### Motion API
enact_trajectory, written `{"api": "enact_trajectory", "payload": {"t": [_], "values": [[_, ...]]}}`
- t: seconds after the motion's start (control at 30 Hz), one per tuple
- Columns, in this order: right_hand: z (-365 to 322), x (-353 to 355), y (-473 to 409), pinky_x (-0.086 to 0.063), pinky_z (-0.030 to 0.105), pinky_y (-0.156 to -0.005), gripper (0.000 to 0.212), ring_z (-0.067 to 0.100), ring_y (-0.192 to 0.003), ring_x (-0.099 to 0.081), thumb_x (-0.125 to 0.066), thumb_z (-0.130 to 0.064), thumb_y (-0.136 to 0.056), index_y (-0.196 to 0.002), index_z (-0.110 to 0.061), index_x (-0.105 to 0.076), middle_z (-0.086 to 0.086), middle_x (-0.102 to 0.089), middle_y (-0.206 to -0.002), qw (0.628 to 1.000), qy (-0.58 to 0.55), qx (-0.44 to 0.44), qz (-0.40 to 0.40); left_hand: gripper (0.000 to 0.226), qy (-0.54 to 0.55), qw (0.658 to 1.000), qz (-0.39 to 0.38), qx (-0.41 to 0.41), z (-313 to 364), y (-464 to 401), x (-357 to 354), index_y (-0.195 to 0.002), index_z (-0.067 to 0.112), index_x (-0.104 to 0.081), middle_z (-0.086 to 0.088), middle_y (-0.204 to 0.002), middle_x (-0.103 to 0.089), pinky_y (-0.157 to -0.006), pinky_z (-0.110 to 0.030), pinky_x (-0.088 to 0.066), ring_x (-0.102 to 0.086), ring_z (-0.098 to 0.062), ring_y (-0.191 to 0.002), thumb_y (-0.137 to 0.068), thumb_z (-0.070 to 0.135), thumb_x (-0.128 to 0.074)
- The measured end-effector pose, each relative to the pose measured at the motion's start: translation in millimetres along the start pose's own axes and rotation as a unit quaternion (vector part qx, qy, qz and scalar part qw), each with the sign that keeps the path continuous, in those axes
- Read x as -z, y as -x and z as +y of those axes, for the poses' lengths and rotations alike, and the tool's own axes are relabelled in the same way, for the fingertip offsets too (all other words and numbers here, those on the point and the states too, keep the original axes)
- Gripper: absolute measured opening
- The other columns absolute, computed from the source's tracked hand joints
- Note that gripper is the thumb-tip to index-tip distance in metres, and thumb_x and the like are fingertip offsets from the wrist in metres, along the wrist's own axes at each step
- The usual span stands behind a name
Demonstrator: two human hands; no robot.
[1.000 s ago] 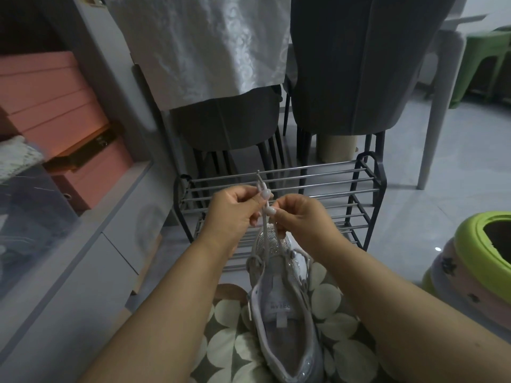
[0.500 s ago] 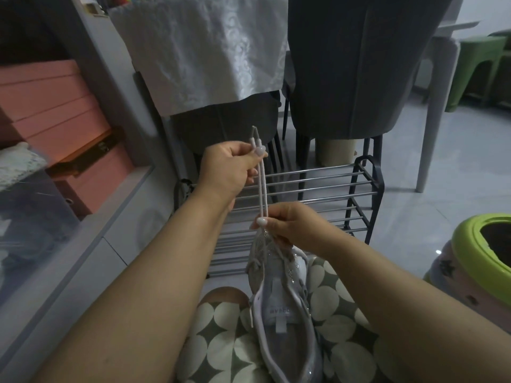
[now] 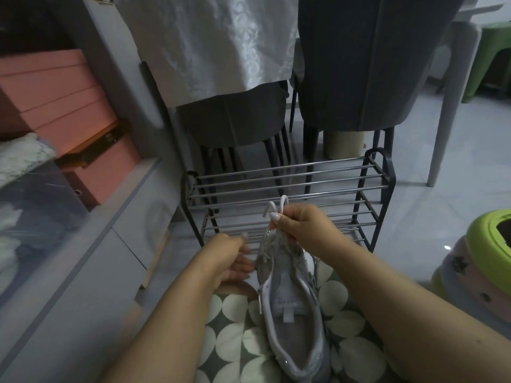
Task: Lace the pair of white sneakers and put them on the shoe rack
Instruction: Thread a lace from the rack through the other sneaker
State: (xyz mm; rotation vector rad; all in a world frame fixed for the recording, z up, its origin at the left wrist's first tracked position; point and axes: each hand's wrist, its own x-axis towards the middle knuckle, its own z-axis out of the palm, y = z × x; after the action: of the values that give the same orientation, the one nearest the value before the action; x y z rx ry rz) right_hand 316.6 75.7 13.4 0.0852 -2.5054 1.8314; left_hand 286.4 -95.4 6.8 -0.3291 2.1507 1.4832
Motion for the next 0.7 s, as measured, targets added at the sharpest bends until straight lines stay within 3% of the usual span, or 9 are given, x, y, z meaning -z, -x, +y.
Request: {"api": "enact_trajectory", "payload": {"t": [0.17,0.27,0.37,0.43,0.57,0.7], "values": [[1.2,-3.8,0.4,-0.029,0.023,-0.044,0.027,0.011,-0.044,-0.035,-0.056,-0.03,-0.093,-0.077,-0.012,-0.068,0.002,-0.042,-0.051,1.0,0.006,0.004,0.003,0.021,0.144,0.985,-0.013,0.089,-8.7,-4.6,-4.5,-0.097,0.002,-0.056,-0.02,-0.08,-0.063,-0.058,-0.034,-0.051,-0.063,-0.027,-0.071,-0.097,0.023,-0.052],[-0.4,-4.9,3.2,-0.029,0.02,-0.042,0.026,0.009,-0.042,-0.034,-0.056,-0.028,-0.093,-0.078,-0.011,-0.068,0.0,-0.042,-0.05,1.0,0.001,0.005,0.003,0.016,0.239,0.962,-0.034,0.13,-7.5,-8.5,-9.5,-0.099,0.002,-0.057,-0.016,-0.074,-0.064,-0.045,-0.028,-0.052,-0.063,-0.023,-0.06,-0.094,0.018,-0.057],[-1.3,-5.3,4.7,-0.03,0.019,-0.041,0.025,0.008,-0.04,-0.036,-0.056,-0.027,-0.094,-0.073,-0.015,-0.065,0.001,-0.043,-0.05,1.0,-0.008,0.003,-0.001,0.012,0.256,0.956,-0.031,0.139,-7.3,-16.0,-20.2,-0.092,0.0,-0.059,-0.008,-0.048,-0.061,-0.035,-0.019,-0.045,-0.056,-0.016,-0.034,-0.09,0.013,-0.06],[-1.2,-4.9,4.8,-0.031,0.018,-0.04,0.025,0.005,-0.038,-0.037,-0.056,-0.026,-0.093,-0.073,-0.014,-0.065,-0.001,-0.044,-0.048,1.0,-0.005,0.004,0.002,0.011,0.257,0.957,-0.023,0.135,-4.9,-20.3,-25.3,-0.083,0.0,-0.06,-0.006,-0.042,-0.059,-0.032,-0.016,-0.041,-0.053,-0.014,-0.028,-0.089,0.01,-0.059],[1.0,-3.7,4.8,-0.032,0.017,-0.04,0.026,0.003,-0.037,-0.037,-0.056,-0.025,-0.093,-0.076,-0.008,-0.066,-0.003,-0.043,-0.045,1.0,-0.004,0.005,0.006,0.021,0.255,0.957,-0.024,0.135,-0.2,-23.6,-25.7,-0.07,-0.001,-0.058,-0.008,-0.046,-0.059,-0.033,-0.017,-0.044,-0.055,-0.016,-0.032,-0.09,0.004,-0.055],[3.3,-1.9,5.2,-0.032,0.018,-0.041,0.026,0.005,-0.038,-0.037,-0.057,-0.027,-0.093,-0.078,-0.007,-0.067,-0.002,-0.043,-0.046,1.0,-0.008,0.002,0.006,0.012,0.254,0.952,-0.061,0.161,-3.1,-25.8,-16.9,-0.078,-0.001,-0.061,-0.012,-0.062,-0.064,-0.042,-0.022,-0.052,-0.062,-0.021,-0.043,-0.089,0.002,-0.058]]}}
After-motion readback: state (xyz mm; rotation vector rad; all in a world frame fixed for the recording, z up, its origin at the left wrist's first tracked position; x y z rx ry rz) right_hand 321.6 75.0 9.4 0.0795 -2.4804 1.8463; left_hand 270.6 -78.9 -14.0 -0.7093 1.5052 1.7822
